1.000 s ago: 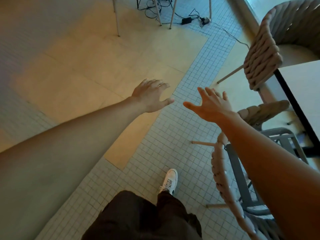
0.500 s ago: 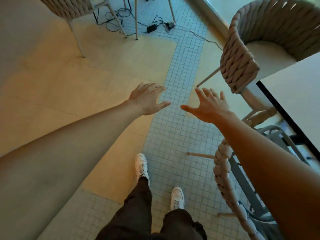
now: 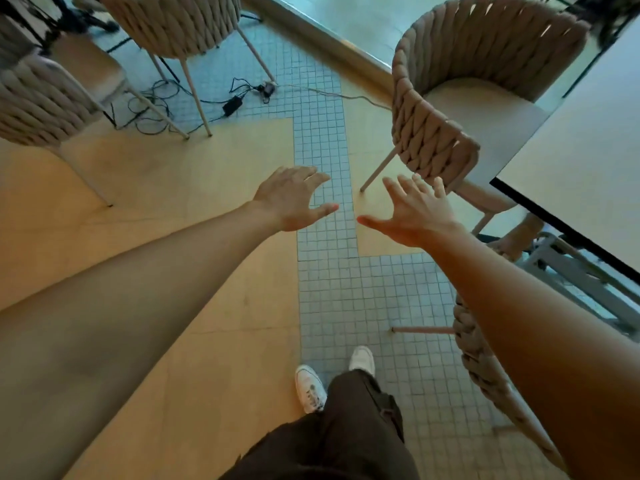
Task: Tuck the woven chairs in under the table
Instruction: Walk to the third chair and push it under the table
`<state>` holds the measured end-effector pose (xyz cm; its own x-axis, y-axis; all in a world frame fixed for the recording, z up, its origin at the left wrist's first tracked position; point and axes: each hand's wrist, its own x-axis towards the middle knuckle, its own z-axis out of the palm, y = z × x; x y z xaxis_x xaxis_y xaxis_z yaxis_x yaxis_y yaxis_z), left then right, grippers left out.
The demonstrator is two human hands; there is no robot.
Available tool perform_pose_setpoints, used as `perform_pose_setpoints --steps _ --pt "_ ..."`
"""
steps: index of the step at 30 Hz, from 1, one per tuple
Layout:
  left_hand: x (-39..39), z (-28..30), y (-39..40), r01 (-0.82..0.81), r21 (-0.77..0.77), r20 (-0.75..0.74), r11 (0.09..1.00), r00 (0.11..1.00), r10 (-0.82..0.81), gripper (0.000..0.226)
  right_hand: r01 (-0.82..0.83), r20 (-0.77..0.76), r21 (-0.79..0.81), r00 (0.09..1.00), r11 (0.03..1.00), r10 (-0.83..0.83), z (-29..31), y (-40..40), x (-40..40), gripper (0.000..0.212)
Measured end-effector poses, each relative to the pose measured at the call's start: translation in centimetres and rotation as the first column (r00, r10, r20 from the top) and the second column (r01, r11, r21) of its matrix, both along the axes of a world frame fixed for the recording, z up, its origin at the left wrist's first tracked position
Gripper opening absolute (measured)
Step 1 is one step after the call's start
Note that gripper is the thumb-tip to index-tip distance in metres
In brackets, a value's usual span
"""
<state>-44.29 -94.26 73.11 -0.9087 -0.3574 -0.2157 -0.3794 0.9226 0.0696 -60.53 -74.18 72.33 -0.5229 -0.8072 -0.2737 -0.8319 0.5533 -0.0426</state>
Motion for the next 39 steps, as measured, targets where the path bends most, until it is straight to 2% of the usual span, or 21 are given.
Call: perform_pose_setpoints --steps 11,17,26,35,39 --pt "-13.6 0.5 -8.2 0.14 -0.016 -0.005 0.99 0.99 -0.14 0.08 0.164 0.041 -0.036 0.986 0.986 -0.163 -0.6 -7.0 -11.6 0.112" --pt "-20.9 1.1 -12.3 0.149 -0.021 -0.018 0.989 0.989 -0.15 0.079 0.159 0.025 0.005 0.987 0.987 -0.159 -0.3 -10.4 -17.7 0.107" --pt "-28.2 -0.1 -17.5 0.246 -0.022 -0.033 0.969 0.969 -0.247 0.078 0.238 0.076 0.004 0.968 0.971 -0.238 -0.8 -14.4 -22.4 0.102" --pt "-35.4 -1.9 -23.1 0.453 -0.003 -0.034 0.892 0.891 -0.453 0.076 0.421 0.112 0.079 0.897 0.904 -0.427 -2.2 -18.4 -23.9 0.102" --pt "-37.5 -2.4 -26.9 0.573 0.027 -0.017 0.819 0.819 -0.573 0.076 0.504 0.077 0.097 0.856 0.858 -0.511 -3.0 -21.5 -23.1 0.109"
